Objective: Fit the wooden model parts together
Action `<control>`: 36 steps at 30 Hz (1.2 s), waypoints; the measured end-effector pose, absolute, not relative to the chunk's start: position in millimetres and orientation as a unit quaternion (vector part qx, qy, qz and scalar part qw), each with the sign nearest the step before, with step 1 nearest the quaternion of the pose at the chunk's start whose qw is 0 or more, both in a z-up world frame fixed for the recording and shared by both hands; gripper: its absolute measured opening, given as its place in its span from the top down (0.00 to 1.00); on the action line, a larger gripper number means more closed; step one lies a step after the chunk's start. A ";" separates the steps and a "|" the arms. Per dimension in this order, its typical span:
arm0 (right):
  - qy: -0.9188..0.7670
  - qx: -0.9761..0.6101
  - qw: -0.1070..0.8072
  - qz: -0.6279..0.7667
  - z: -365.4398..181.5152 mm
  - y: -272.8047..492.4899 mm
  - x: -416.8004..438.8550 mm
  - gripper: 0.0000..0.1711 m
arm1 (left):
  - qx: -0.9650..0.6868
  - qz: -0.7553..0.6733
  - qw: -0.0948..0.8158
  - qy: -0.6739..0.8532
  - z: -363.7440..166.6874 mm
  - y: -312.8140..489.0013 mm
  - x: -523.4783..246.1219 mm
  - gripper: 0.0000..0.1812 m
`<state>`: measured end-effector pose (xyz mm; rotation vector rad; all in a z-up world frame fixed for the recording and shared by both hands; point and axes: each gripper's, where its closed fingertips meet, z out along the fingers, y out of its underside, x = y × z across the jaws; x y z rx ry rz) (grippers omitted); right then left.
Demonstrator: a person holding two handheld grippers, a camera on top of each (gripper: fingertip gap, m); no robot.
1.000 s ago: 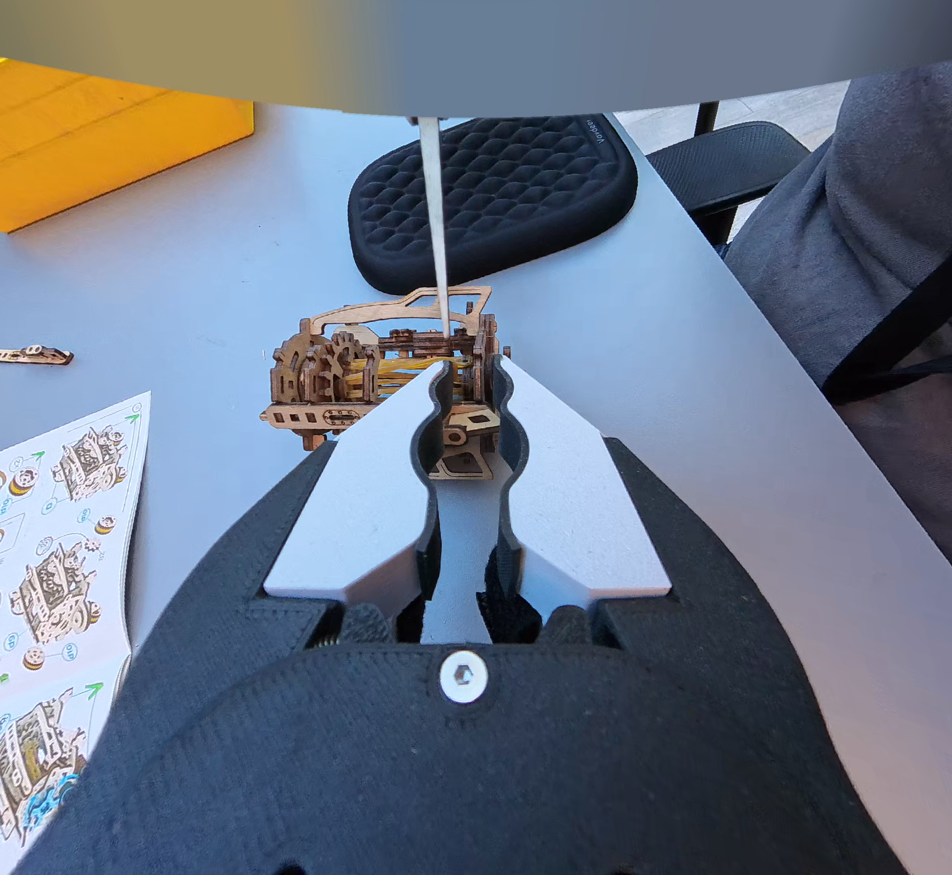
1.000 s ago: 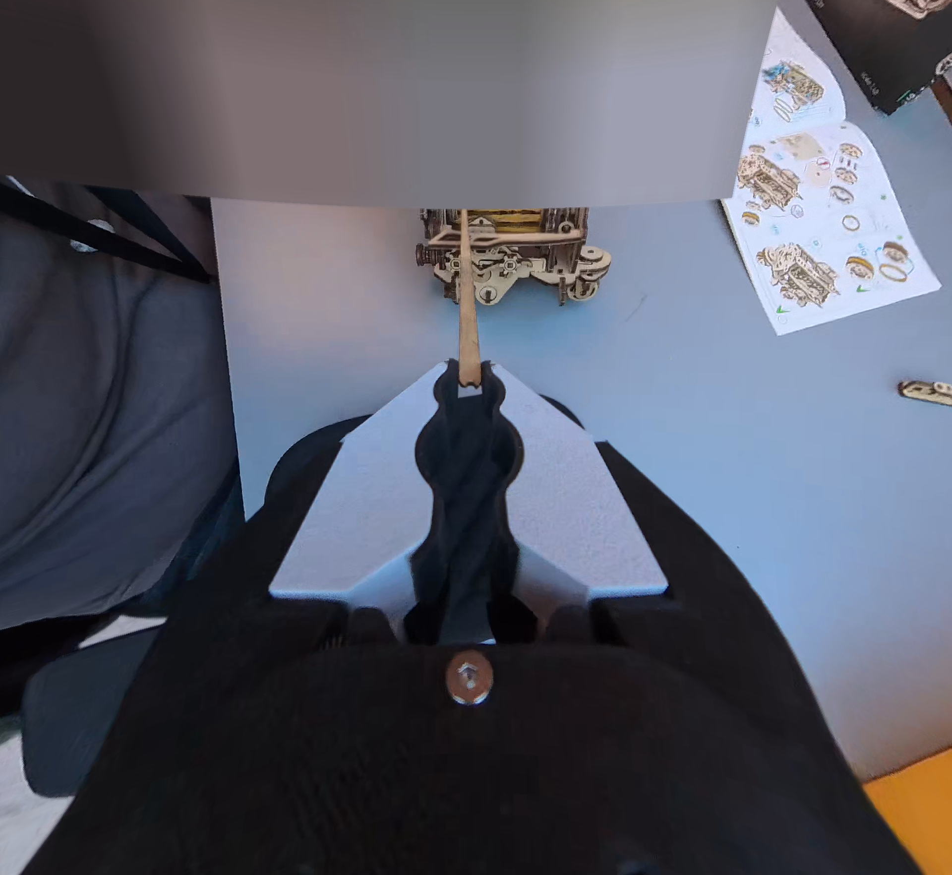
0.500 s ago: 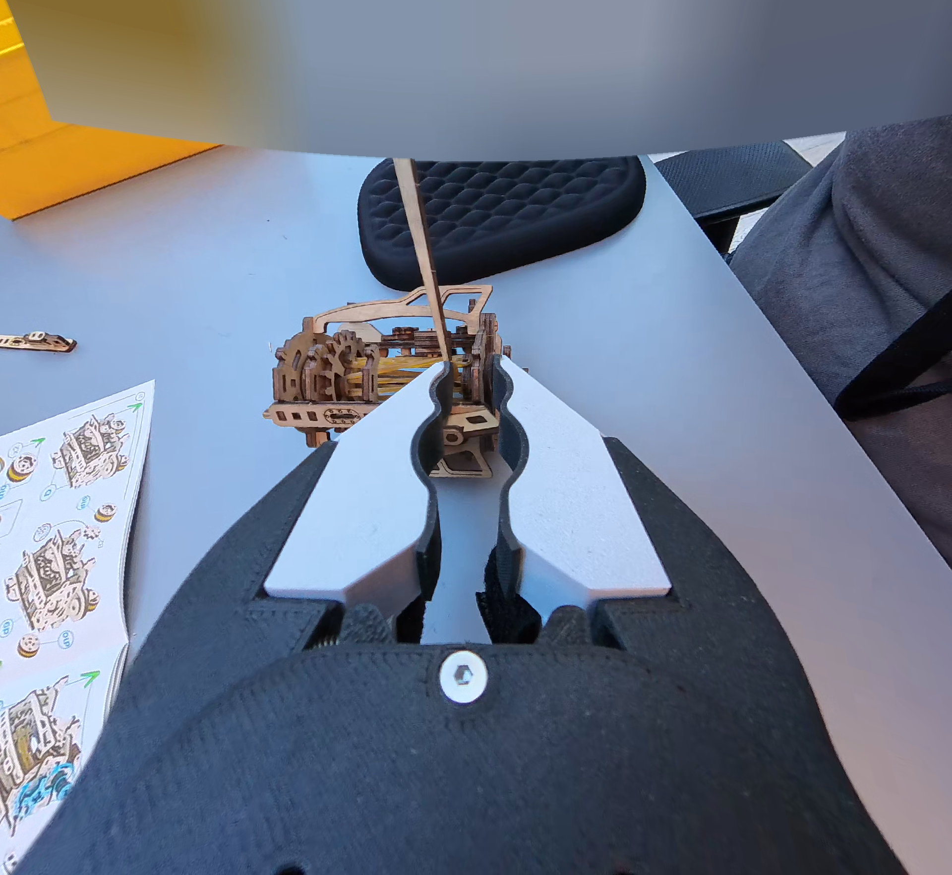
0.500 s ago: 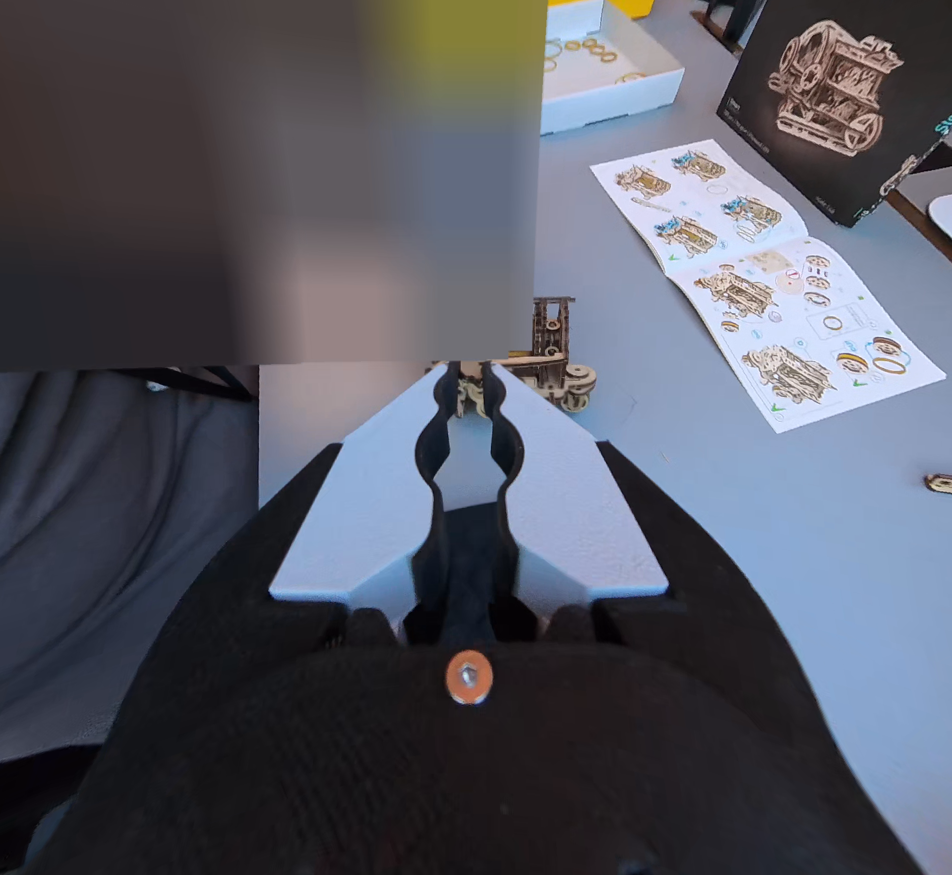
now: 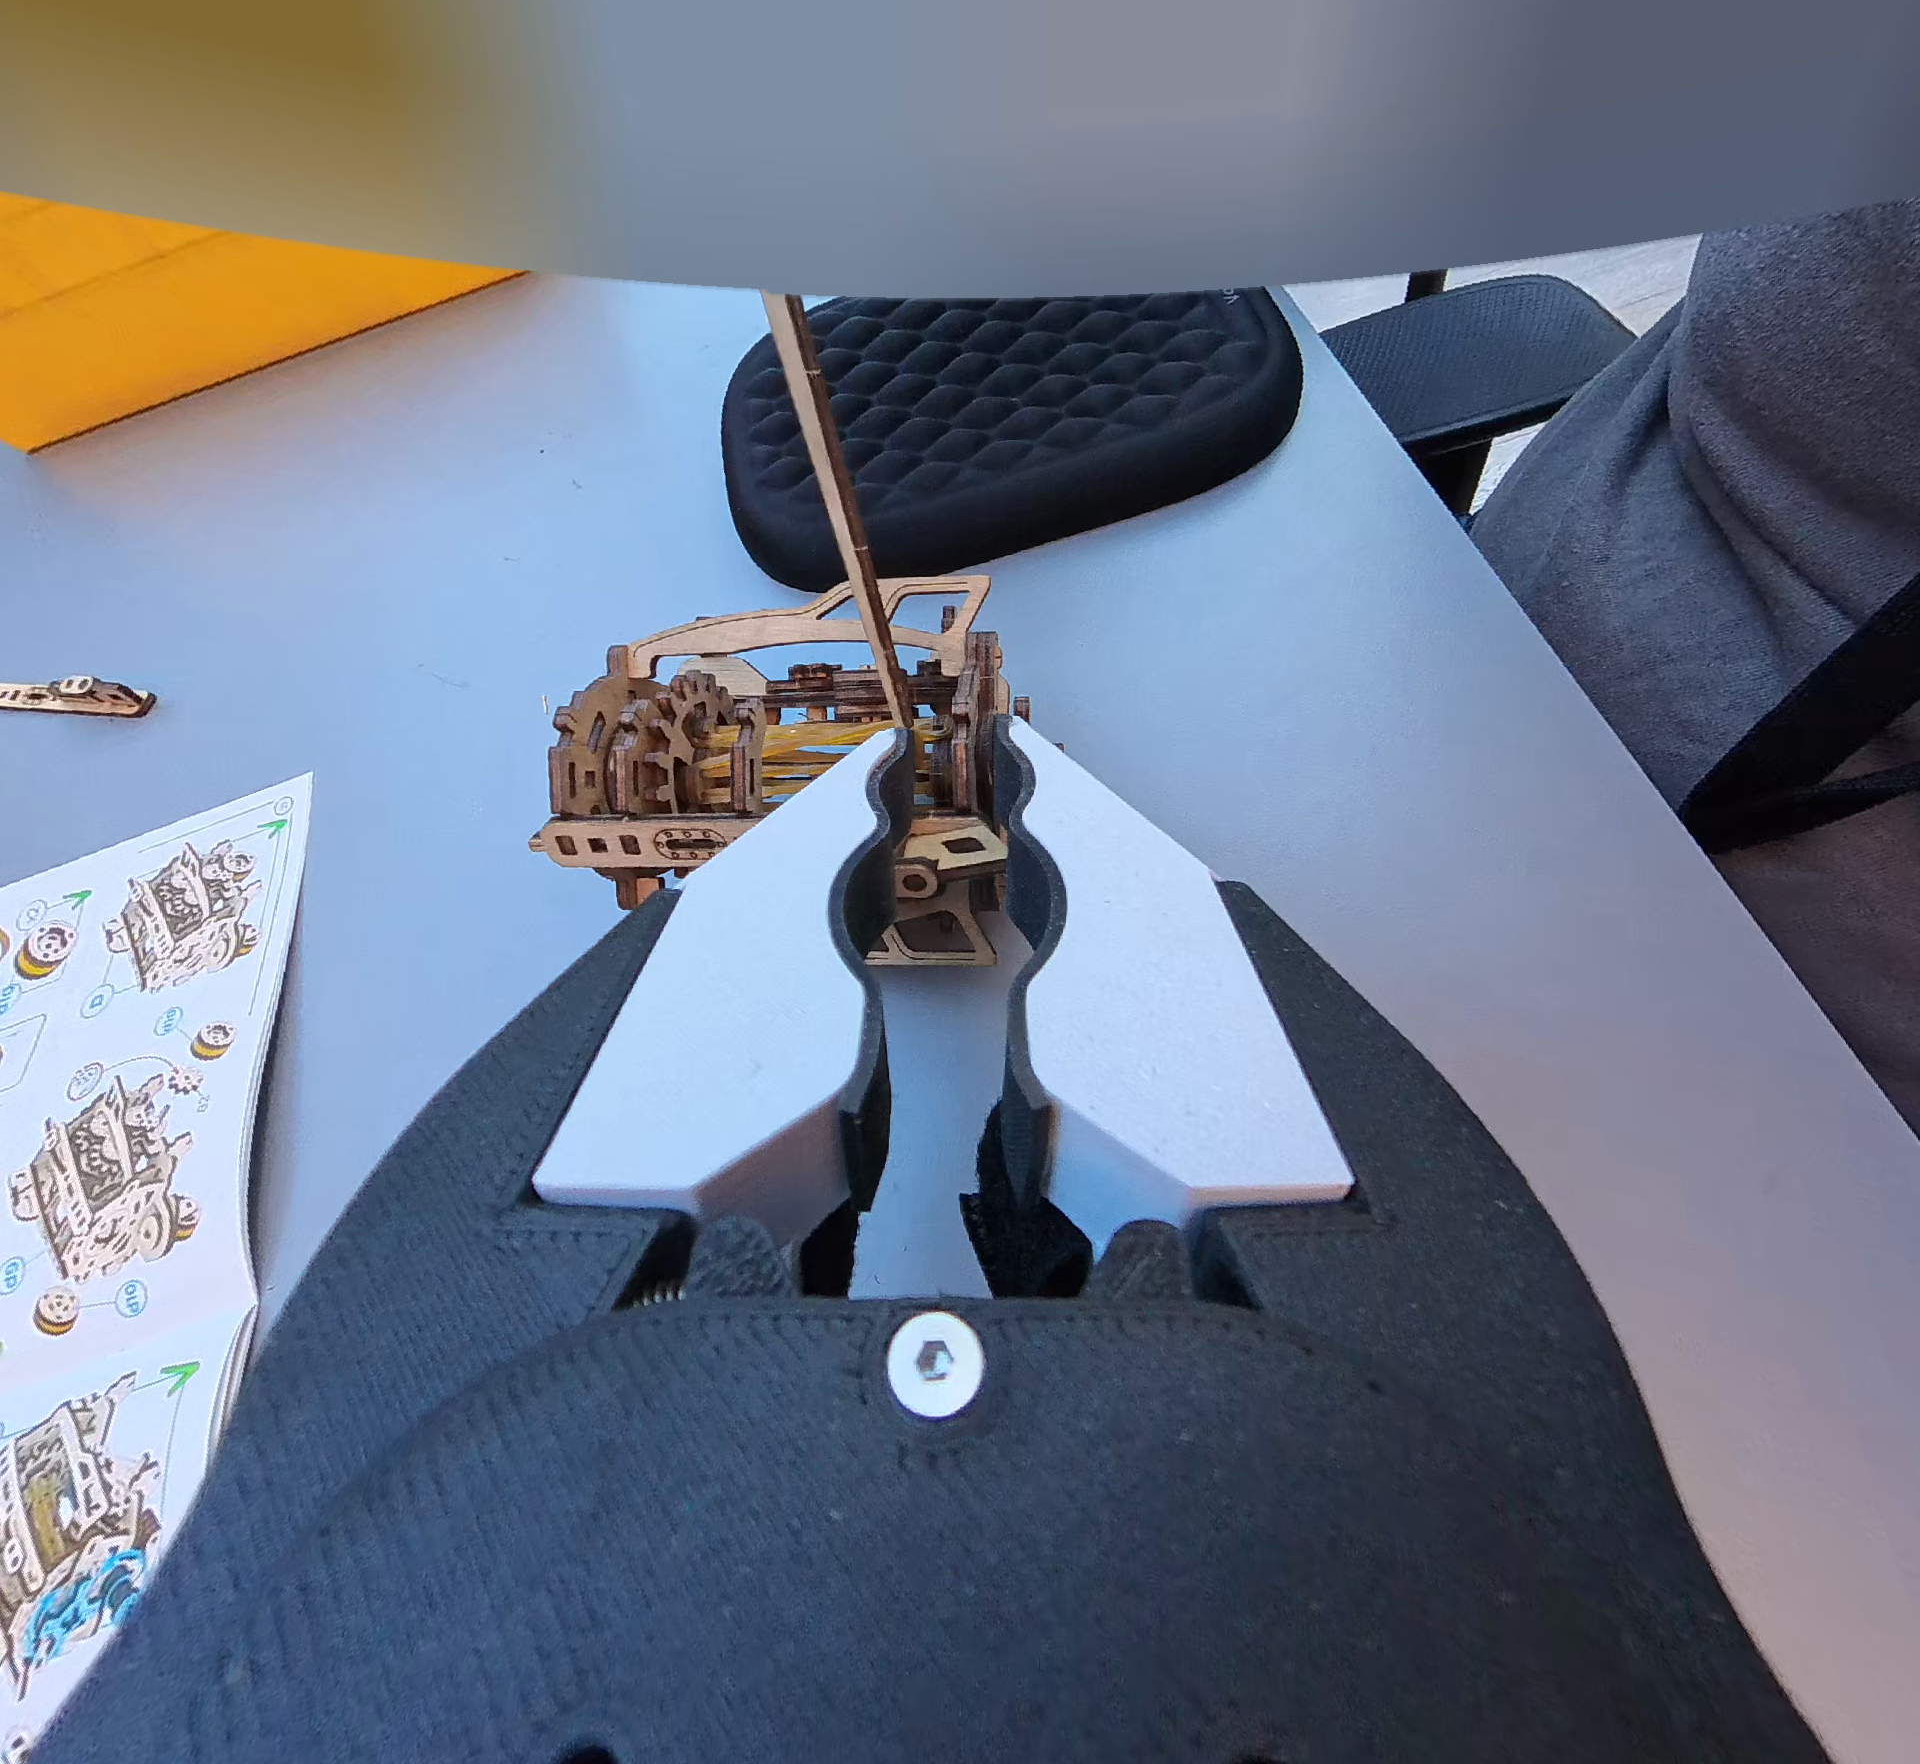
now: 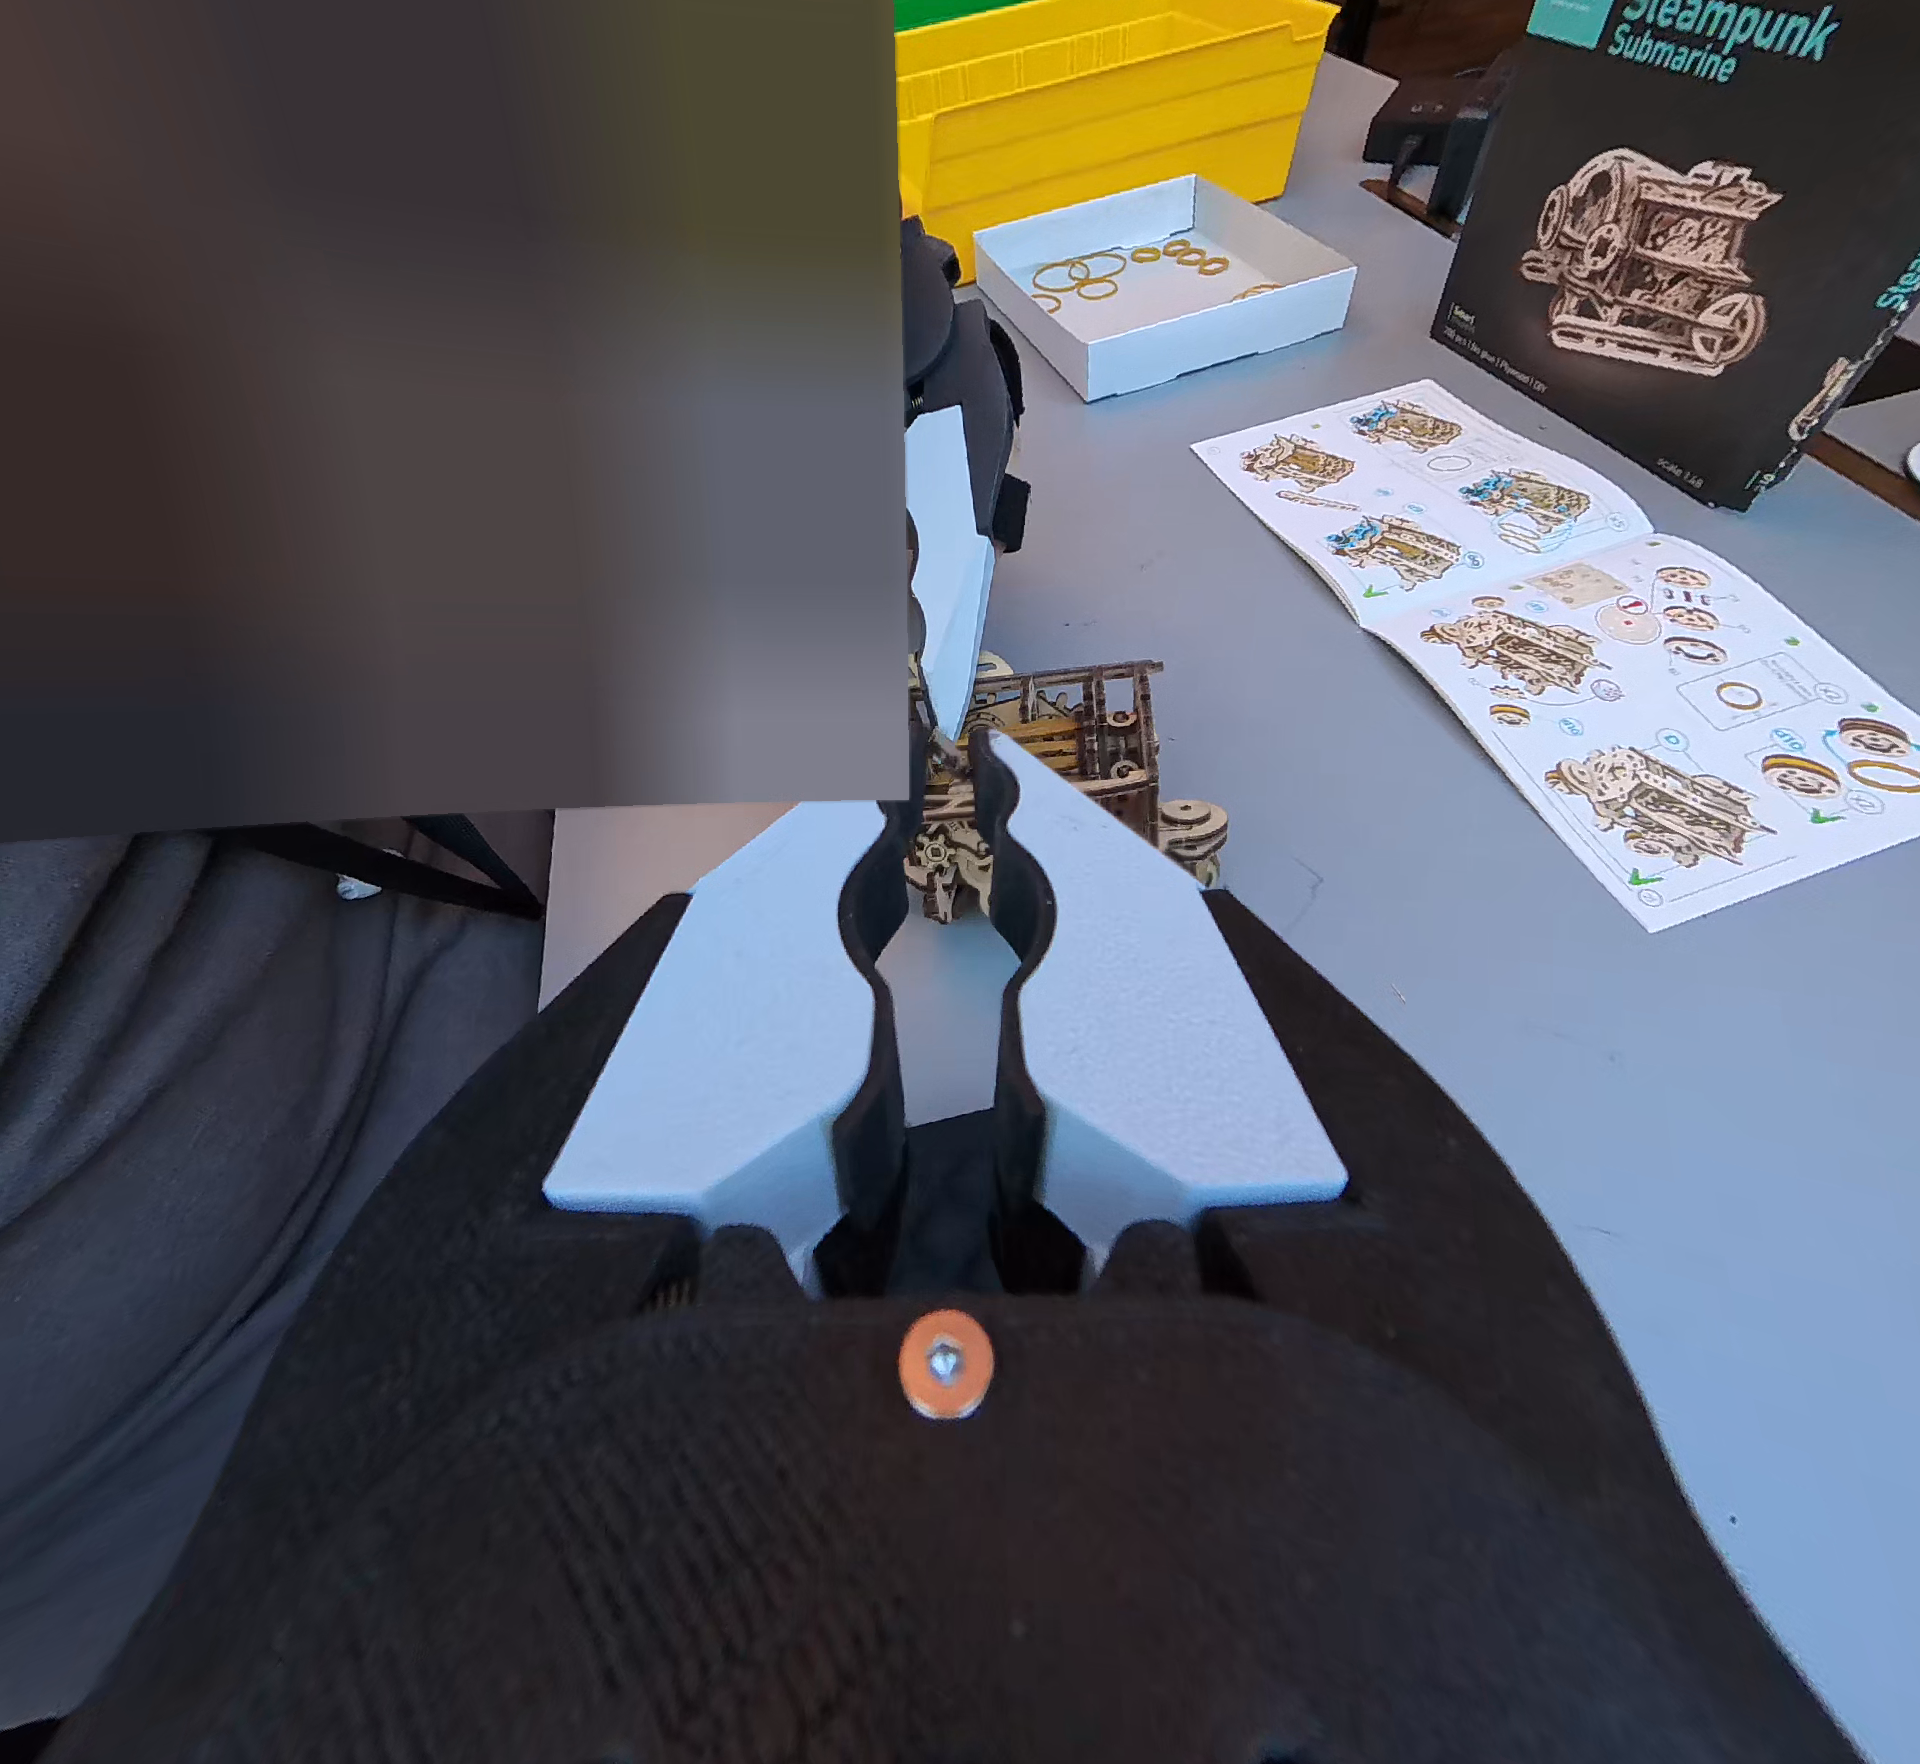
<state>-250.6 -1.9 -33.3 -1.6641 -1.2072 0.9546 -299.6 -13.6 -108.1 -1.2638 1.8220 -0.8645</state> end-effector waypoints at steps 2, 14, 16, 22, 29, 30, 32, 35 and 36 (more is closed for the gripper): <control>-0.483 -0.664 0.422 0.384 -36.2 -2.9 -253.4 0.97 | -0.493 -0.338 0.372 0.710 -108.0 -13.4 -299.7 0.93; -0.509 -0.658 0.415 0.367 -52.2 -5.0 -258.4 0.99 | -0.492 -0.340 0.371 0.710 -108.0 -13.5 -300.0 0.93; -0.520 -0.661 0.407 0.357 -60.1 -5.2 -263.0 0.99 | -0.492 -0.340 0.370 0.711 -108.1 -13.7 -300.0 0.93; -0.520 -0.650 0.420 0.362 -57.4 -1.4 -272.9 0.99 | -0.496 -0.342 0.371 0.707 -107.8 -11.7 -302.1 0.93; -0.534 -0.662 0.393 0.348 -72.6 -2.7 -277.6 1.00 | -0.492 -0.339 0.372 0.710 -107.9 -12.7 -300.8 0.93; -0.537 -0.663 0.394 0.342 -74.9 -2.2 -279.0 1.00 | -0.493 -0.340 0.372 0.710 -107.8 -12.5 -301.0 0.93; -0.536 -0.661 0.396 0.346 -74.1 -2.3 -281.5 1.00 | -0.494 -0.343 0.371 0.707 -107.6 -11.8 -301.7 0.93; -0.537 -0.658 0.396 0.348 -74.4 -1.6 -281.9 1.00 | -0.495 -0.344 0.371 0.706 -107.6 -11.5 -302.2 0.93; -0.539 -0.657 0.398 0.345 -74.6 -1.4 -281.7 1.00 | -0.495 -0.344 0.371 0.706 -107.6 -11.4 -302.2 0.93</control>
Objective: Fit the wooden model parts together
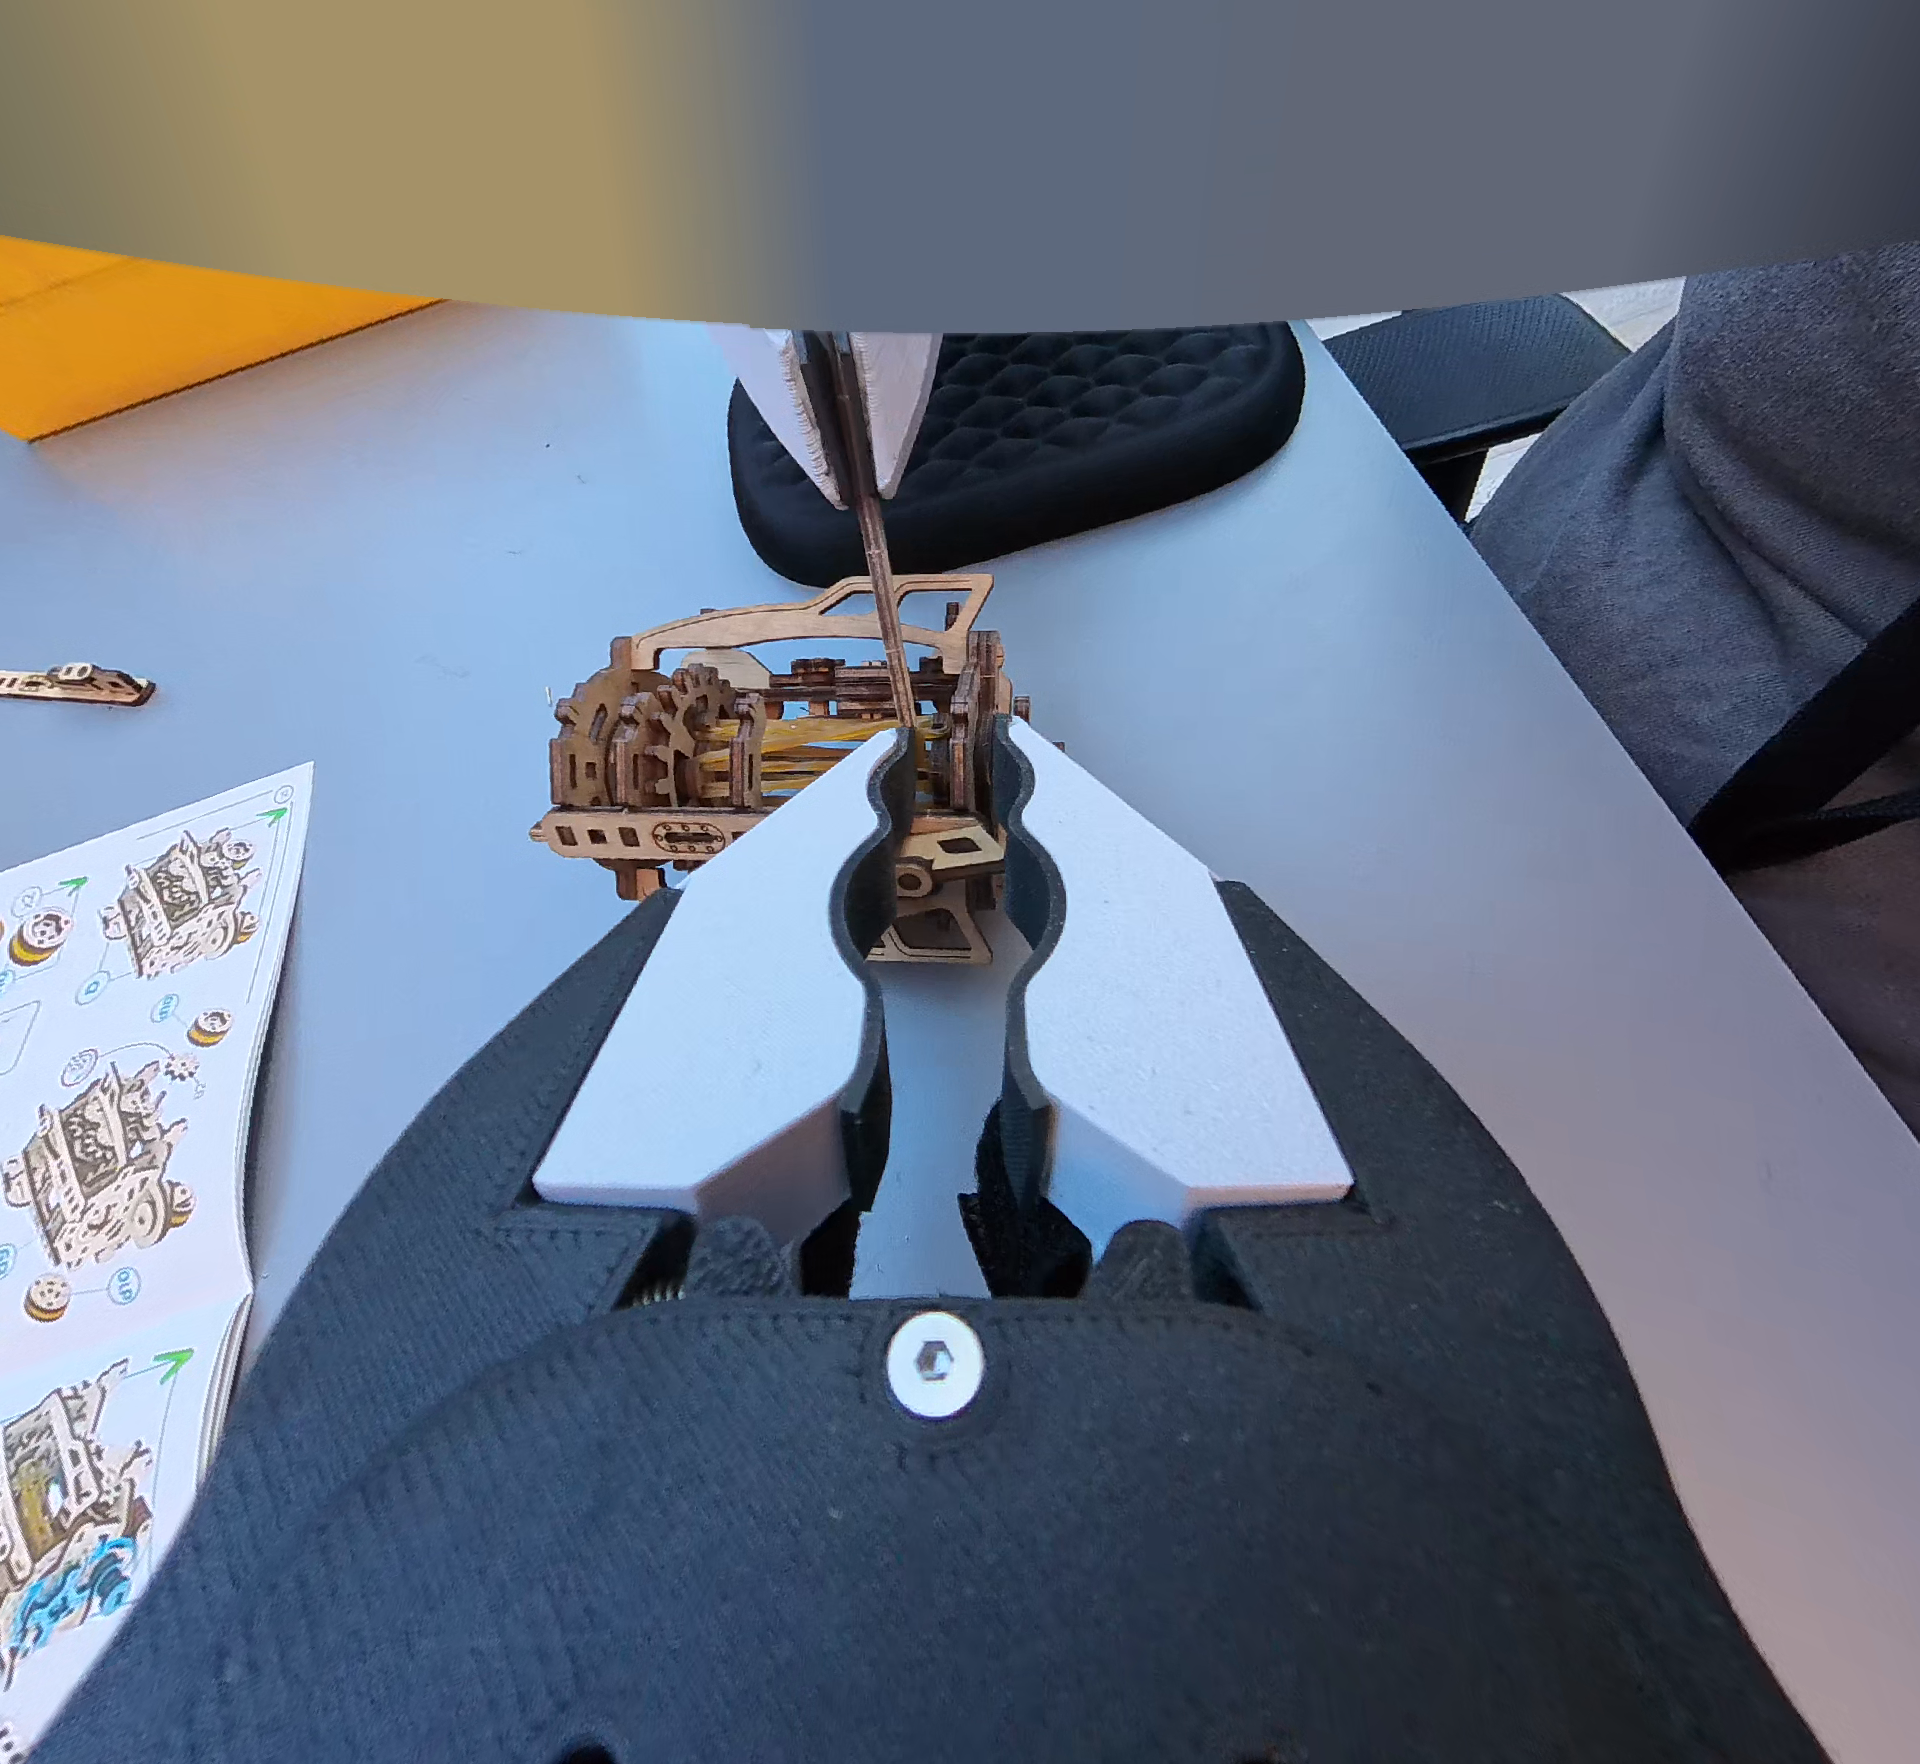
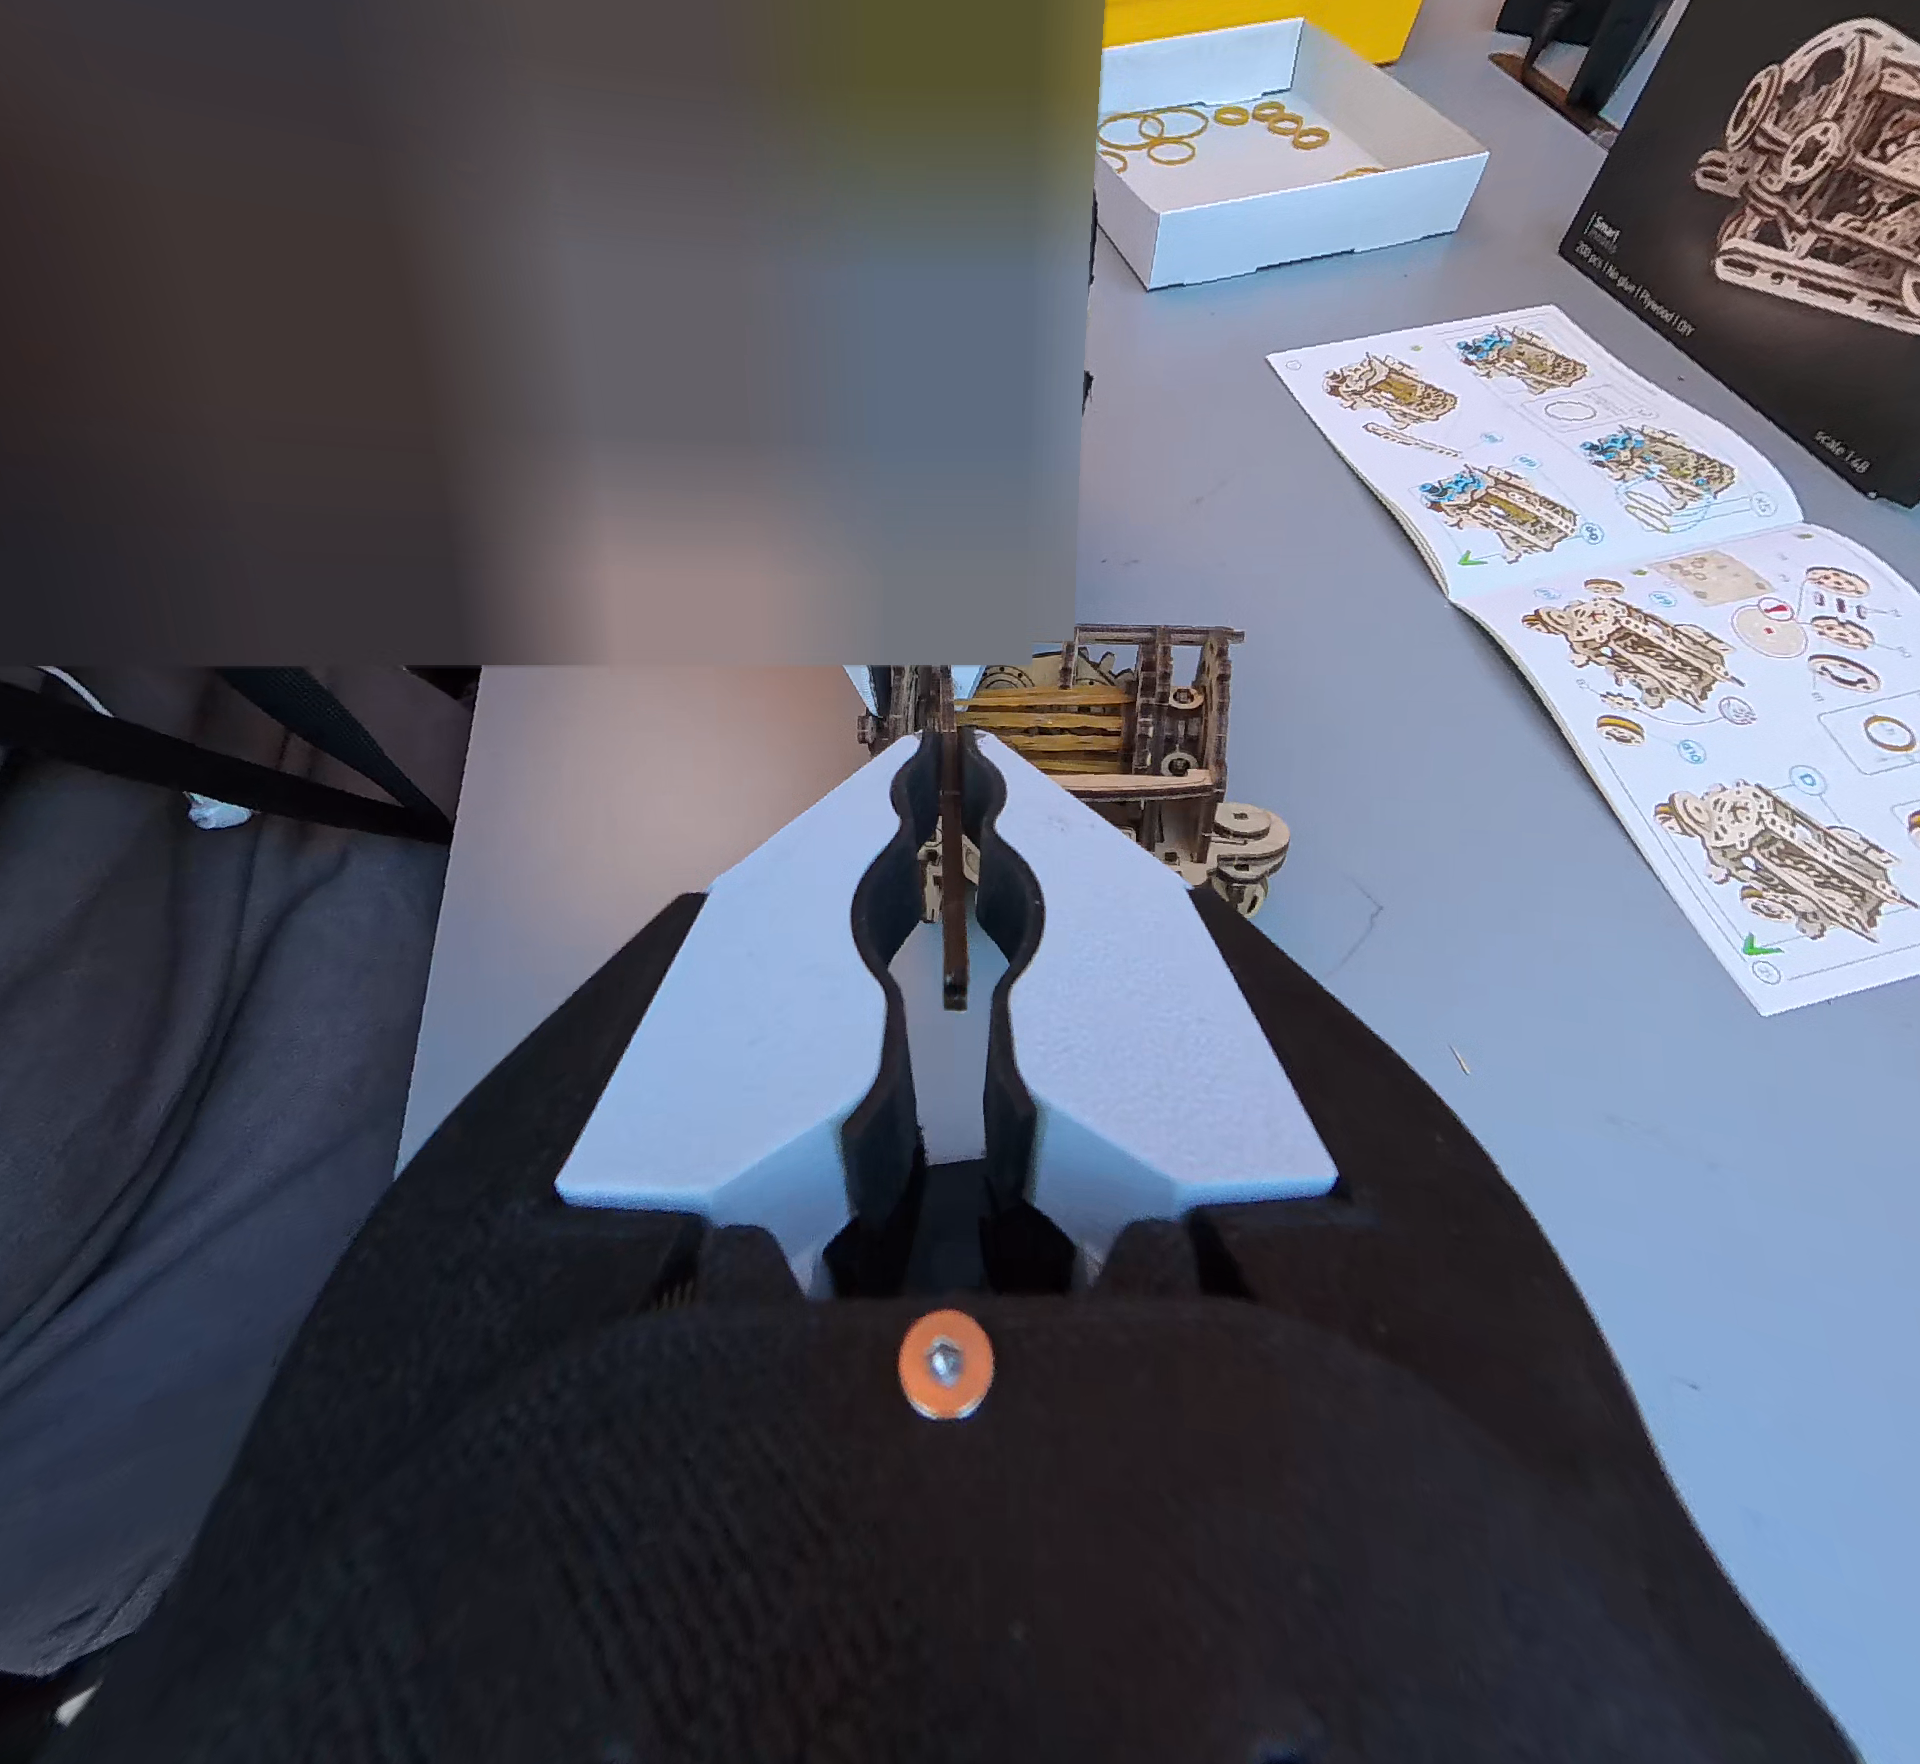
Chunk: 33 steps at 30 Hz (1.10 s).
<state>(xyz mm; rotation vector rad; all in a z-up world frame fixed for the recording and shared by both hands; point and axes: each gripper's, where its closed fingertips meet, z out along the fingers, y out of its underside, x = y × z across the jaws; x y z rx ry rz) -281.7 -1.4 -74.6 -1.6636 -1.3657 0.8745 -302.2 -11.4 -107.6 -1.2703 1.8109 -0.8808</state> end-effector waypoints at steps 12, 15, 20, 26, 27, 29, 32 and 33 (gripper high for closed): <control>-0.545 -0.662 0.390 0.336 -60.7 -6.2 -277.3 1.00 | -0.494 -0.343 0.372 0.707 -107.7 -12.0 -301.5 0.93; -0.528 -0.657 0.396 0.363 -54.1 -7.1 -282.3 1.00 | -0.495 -0.344 0.373 0.706 -107.7 -12.0 -301.4 0.93; -0.499 -0.648 0.407 0.406 -54.5 -6.4 -289.7 1.00 | -0.494 -0.345 0.373 0.705 -107.6 -11.9 -301.4 0.93; -0.486 -0.641 0.417 0.423 -61.5 -8.5 -306.2 1.00 | -0.495 -0.347 0.372 0.704 -107.4 -11.8 -301.1 0.93; -0.484 -0.645 0.417 0.419 -64.3 -8.0 -309.6 1.00 | -0.495 -0.347 0.372 0.704 -107.4 -11.8 -301.0 0.93; -0.482 -0.651 0.418 0.411 -69.7 -7.7 -316.3 1.00 | -0.495 -0.347 0.372 0.704 -107.5 -11.8 -300.9 0.93; -0.469 -0.657 0.438 0.395 -74.2 -4.1 -322.3 1.00 | -0.495 -0.348 0.372 0.704 -107.5 -11.8 -300.7 0.93; -0.470 -0.659 0.436 0.394 -76.9 -5.6 -324.3 1.00 | -0.495 -0.348 0.371 0.704 -107.5 -11.9 -300.6 0.93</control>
